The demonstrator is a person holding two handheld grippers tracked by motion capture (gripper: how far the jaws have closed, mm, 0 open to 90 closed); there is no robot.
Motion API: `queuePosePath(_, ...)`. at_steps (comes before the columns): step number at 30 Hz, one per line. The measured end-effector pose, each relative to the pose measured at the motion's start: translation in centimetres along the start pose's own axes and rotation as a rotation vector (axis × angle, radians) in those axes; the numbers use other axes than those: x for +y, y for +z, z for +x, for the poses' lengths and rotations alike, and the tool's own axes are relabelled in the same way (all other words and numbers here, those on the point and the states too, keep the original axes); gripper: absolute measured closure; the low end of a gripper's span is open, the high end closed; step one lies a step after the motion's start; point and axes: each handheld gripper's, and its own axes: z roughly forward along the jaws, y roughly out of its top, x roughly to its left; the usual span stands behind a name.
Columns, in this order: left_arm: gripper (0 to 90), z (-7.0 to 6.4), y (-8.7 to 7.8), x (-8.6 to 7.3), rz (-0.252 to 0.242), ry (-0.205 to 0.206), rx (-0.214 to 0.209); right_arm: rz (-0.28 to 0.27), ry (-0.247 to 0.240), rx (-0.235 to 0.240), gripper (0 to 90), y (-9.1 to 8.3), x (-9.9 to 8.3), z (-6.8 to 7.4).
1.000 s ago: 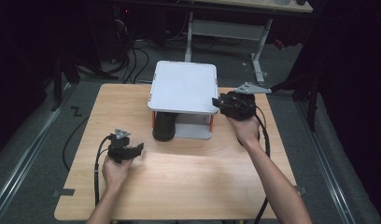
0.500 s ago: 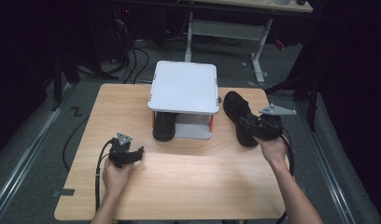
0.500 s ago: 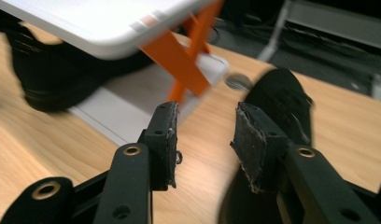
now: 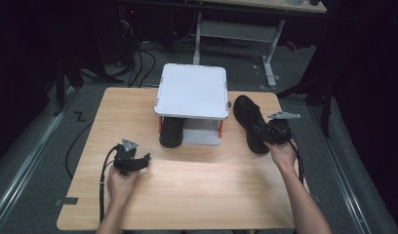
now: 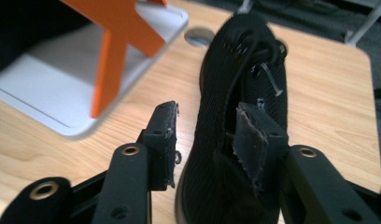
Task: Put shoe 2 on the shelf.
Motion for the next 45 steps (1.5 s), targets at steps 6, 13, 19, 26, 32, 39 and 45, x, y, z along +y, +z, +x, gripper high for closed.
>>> queuePosePath(6, 31.5, 0.0, 0.0, 0.0, -0.001, 0.0, 0.0, 0.061, -0.037, -0.029, 64.7, 2.7, 0.3, 0.3)
queuePosePath(13, 31.4, 0.0, 0.0, 0.0, -0.002, 0.001, 0.002, 0.154, -0.067, 0.007, 66.8, 4.4, 0.8, 0.1)
queuePosePath(19, 31.5, 0.0, 0.0, 0.0, -0.002, 0.001, 0.004, 0.231, -0.007, 0.03, 68.3, 6.9, -0.5, -0.8)
queuePosePath(26, 31.0, 0.0, 0.0, 0.0, -0.004, -0.002, 0.013, 0.215, -0.022, 0.048, 77.8, 6.7, -0.5, -0.9)
queuePosePath(32, 30.5, 0.2, -0.1, 0.2, 0.001, -0.02, 0.013, 0.186, -0.041, 0.022, 84.6, 6.5, -0.4, -0.5)
queuePosePath(39, 30.0, 0.4, -0.2, 0.6, 0.012, -0.053, -0.007, 0.179, -0.079, 0.005, 88.1, 5.8, -0.5, 0.0)
queuePosePath(45, 28.9, -0.1, -0.6, 1.5, 0.015, -0.044, -0.042, 0.173, -0.097, -0.002, 88.2, 5.2, -0.9, 0.2)
